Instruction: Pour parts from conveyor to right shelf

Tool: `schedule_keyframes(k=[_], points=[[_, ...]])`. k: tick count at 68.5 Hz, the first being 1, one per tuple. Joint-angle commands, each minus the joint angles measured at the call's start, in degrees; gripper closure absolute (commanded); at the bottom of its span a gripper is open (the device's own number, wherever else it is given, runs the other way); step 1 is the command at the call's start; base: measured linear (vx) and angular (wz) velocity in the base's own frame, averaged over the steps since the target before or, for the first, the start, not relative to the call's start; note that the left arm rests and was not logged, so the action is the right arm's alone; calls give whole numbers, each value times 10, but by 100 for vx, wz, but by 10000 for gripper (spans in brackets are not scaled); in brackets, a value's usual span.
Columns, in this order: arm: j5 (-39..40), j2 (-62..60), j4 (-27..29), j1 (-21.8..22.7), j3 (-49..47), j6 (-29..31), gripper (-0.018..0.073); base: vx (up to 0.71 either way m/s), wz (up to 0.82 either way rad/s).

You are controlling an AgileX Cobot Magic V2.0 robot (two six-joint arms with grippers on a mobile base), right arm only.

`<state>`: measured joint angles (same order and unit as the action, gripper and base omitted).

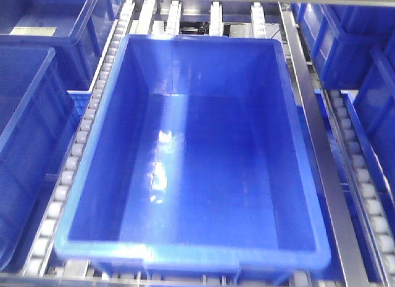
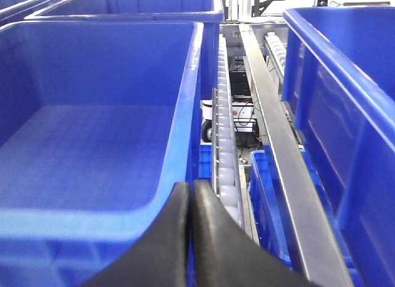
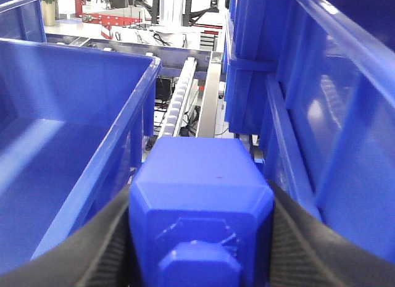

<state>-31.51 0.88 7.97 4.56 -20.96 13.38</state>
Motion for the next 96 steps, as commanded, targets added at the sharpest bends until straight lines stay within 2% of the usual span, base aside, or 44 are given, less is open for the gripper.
schedule_keyframes(k=[1, 96], points=[[48, 8, 2, 1, -13, 2, 565, 15, 3], [50, 8, 2, 1, -13, 2, 565, 5, -2]])
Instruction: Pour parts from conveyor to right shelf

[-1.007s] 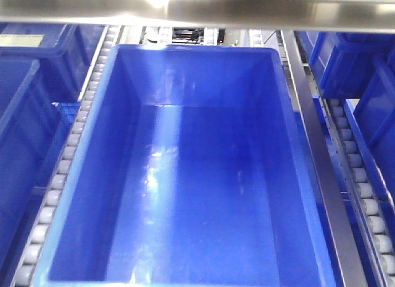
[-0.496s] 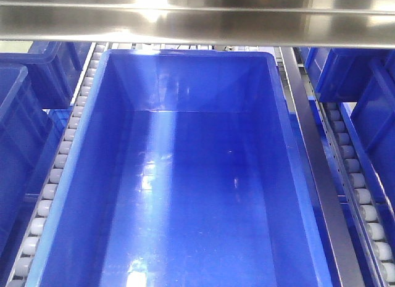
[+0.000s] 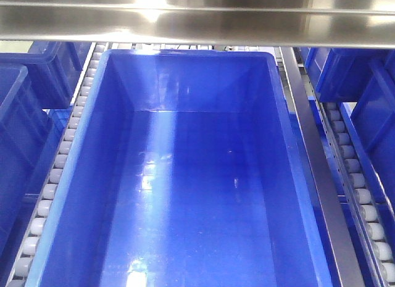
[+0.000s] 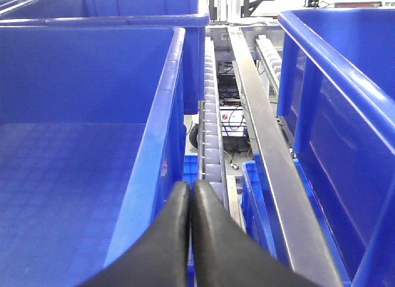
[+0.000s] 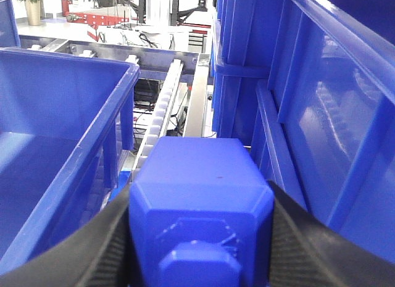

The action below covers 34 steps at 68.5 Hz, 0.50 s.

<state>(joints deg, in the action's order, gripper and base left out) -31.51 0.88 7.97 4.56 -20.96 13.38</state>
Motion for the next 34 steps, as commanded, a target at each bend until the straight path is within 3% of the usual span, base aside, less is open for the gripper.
schedule_keyframes(k=[1, 34], points=[[50, 8, 2, 1, -13, 2, 565, 0, 0], [57, 9, 40, 1, -13, 0, 565, 0, 0]])
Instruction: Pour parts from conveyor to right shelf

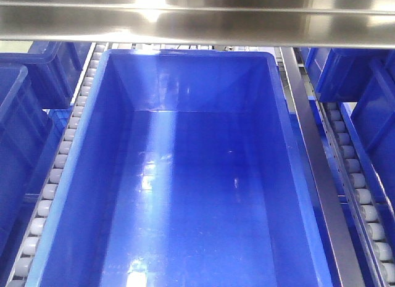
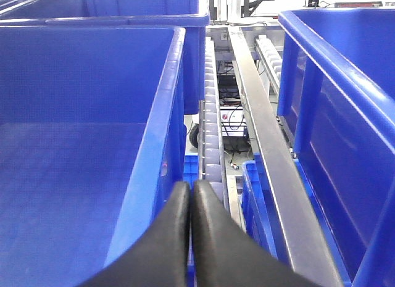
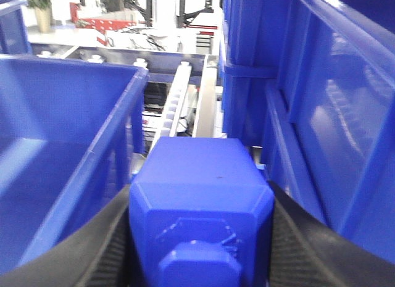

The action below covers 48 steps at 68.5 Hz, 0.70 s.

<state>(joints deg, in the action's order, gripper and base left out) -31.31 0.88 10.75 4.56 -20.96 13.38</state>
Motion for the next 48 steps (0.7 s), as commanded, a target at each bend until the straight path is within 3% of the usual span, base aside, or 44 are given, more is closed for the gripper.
schedule_keyframes(k=[1, 33, 48], points=[[55, 10, 14, 1, -13, 0, 565, 0, 0], [76, 134, 93, 0, -14, 14, 565, 0, 0], [80, 176, 81, -34, -37, 29, 565, 0, 0]])
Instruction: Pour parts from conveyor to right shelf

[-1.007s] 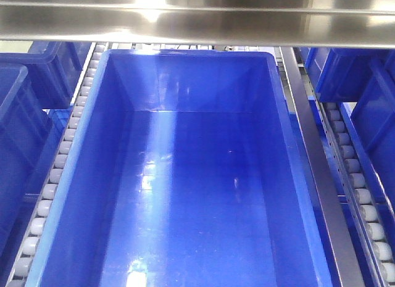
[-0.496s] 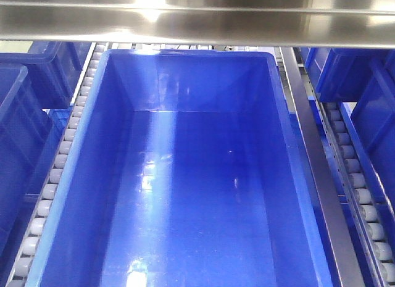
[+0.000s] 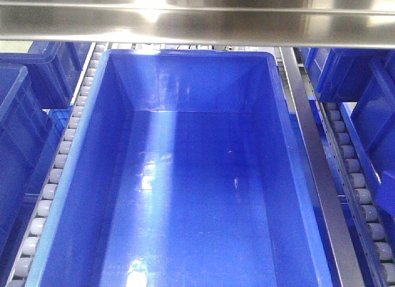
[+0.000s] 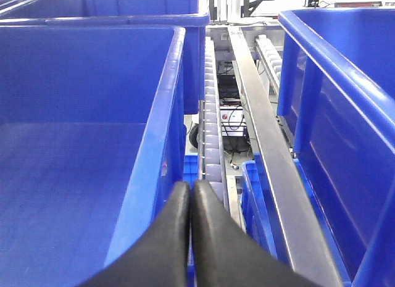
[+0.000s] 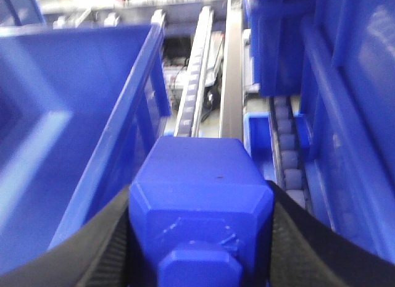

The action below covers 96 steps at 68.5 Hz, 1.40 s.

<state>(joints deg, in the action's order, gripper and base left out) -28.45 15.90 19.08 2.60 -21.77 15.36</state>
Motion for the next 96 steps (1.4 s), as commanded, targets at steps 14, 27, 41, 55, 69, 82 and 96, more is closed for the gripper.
schedule_keyframes(k=[14, 27, 41, 55, 69, 82, 96], points=[[50, 111, -11, -64, -66, 10, 565, 0, 0], [68, 205, -29, -141, -107, 10, 565, 0, 0], [83, 318, -48, -238, -164, 5, 565, 0, 0], [76, 448, -55, -314, -238, -6, 565, 0, 0], [19, 585, -57, -360, -336, -12, 565, 0, 0], [-53, 696, -70, -370, -435, -42, 565, 0, 0], [-139, 797, -96, -370, -526, -68, 565, 0, 0]])
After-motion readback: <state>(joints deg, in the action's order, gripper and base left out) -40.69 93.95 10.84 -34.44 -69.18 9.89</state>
